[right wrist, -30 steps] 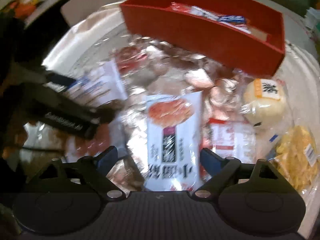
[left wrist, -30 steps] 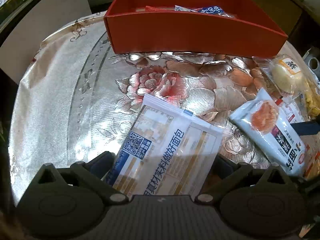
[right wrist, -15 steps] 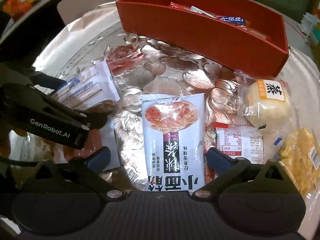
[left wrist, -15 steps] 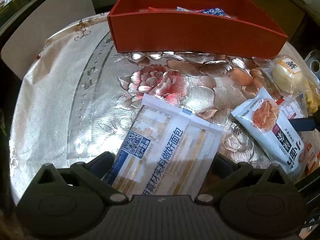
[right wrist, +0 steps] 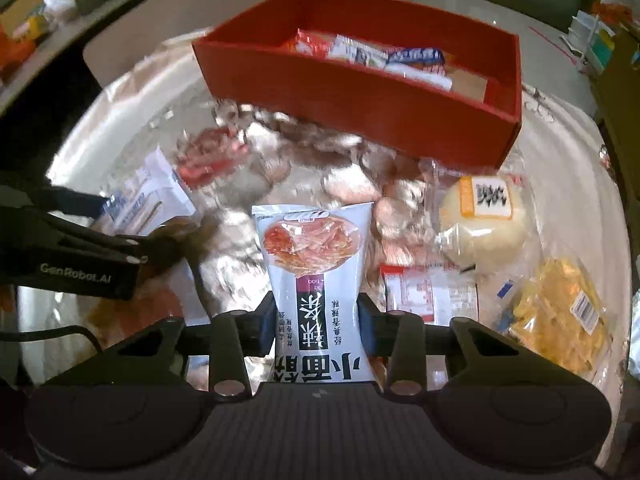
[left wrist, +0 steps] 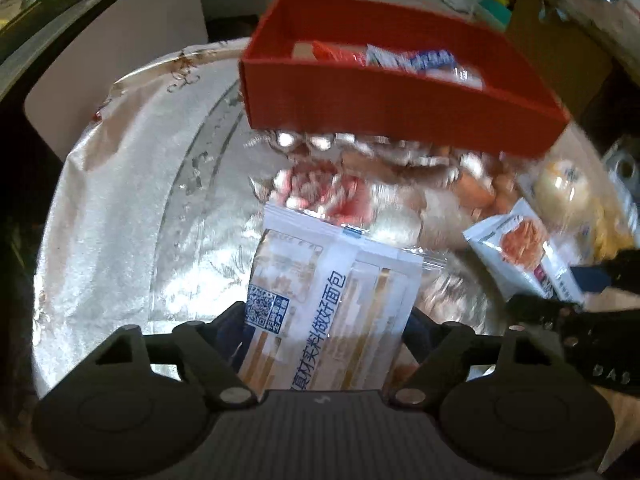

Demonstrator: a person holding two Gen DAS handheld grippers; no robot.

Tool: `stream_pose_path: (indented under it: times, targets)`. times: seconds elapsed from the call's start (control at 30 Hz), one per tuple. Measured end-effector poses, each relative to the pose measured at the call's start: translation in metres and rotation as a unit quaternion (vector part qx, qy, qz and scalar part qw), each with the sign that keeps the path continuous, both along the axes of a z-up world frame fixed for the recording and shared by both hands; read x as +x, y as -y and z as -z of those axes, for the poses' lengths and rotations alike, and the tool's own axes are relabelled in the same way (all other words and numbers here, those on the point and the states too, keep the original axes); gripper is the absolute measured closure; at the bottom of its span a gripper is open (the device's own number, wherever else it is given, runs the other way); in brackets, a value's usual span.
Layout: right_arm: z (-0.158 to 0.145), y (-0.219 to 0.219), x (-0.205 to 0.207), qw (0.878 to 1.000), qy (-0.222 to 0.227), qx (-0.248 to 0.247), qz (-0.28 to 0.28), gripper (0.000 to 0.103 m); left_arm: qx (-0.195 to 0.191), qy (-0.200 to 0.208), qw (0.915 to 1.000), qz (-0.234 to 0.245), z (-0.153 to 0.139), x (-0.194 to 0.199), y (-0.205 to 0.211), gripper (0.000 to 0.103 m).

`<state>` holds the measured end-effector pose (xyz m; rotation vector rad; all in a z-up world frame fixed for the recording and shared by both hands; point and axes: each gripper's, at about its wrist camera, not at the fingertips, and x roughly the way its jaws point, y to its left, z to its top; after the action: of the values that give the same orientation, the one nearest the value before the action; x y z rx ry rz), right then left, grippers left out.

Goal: Organize snacks

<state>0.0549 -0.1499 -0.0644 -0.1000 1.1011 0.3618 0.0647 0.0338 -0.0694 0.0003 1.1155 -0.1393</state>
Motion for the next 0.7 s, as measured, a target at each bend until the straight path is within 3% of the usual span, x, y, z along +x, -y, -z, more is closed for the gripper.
stream_pose_path:
  times: [0.17, 0.43, 0.7]
  targets:
    - [-0.022, 0.003, 0.003, 0.999, 0.030, 0.029, 0.014, 0.055, -0.035, 0.024, 0.9989, -0.018, -0.019, 0.004, -0.002, 0.030]
    - [-0.046, 0.014, 0.015, 0.996, 0.065, 0.050, 0.034, 0.055, -0.058, 0.051, 0.9966, -0.029, -0.036, 0.012, -0.001, 0.030]
    - [-0.076, 0.024, 0.024, 0.991, 0.103, 0.073, 0.041, 0.055, -0.102, 0.095, 0.9893, -0.044, -0.062, 0.024, -0.007, 0.030]
